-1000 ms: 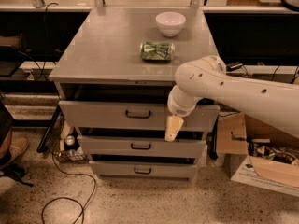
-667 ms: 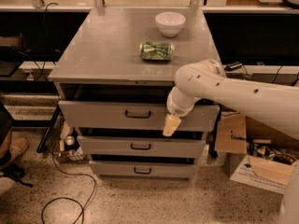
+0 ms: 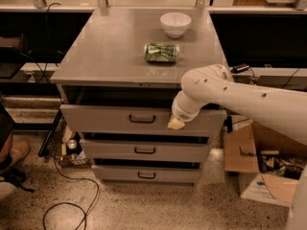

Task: Open top drawer

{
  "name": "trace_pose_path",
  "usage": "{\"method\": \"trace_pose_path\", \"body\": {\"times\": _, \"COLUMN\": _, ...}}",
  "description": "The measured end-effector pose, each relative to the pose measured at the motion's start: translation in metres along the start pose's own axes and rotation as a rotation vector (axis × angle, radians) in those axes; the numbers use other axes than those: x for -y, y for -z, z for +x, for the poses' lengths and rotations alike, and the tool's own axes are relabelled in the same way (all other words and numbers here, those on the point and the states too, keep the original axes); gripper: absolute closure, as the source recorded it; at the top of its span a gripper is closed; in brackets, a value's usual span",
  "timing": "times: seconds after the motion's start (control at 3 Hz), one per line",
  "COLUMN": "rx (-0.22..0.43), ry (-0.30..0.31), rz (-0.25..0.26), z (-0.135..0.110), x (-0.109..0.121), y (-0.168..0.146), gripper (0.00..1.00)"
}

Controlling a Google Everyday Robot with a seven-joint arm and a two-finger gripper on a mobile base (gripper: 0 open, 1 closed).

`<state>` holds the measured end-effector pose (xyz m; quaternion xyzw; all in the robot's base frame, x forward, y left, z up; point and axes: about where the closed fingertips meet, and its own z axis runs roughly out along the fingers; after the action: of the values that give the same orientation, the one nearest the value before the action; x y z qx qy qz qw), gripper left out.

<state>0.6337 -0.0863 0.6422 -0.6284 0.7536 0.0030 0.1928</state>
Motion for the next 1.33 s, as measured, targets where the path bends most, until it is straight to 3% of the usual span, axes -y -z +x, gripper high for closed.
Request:
{"method": "trace_pose_path", "body": {"times": 0.33, "rx": 0.0, "ry": 0.0, "rz": 0.0, "z": -0.002, "x": 0.002, "y": 0.006, "gripper": 0.89}}
{"method": "trace_pose_path", "body": {"times": 0.67, "rx": 0.0, "ry": 0.0, "rz": 0.0, "z": -0.003, "x": 0.002, "y": 0.008, "gripper": 1.0}}
{"method": "trace_pose_path", "body": {"times": 1.0, "rx": -0.003, "ry": -0.024, "rz": 0.003, "z": 0.003, "x": -0.018, "y": 0.023, "gripper": 1.0}}
{"method": "trace_pose_path", "body": {"times": 1.33, "rx": -0.003, "ry": -0.024, "rz": 0.003, "z": 0.003, "x": -0.018, "y": 0.023, "gripper": 1.0}}
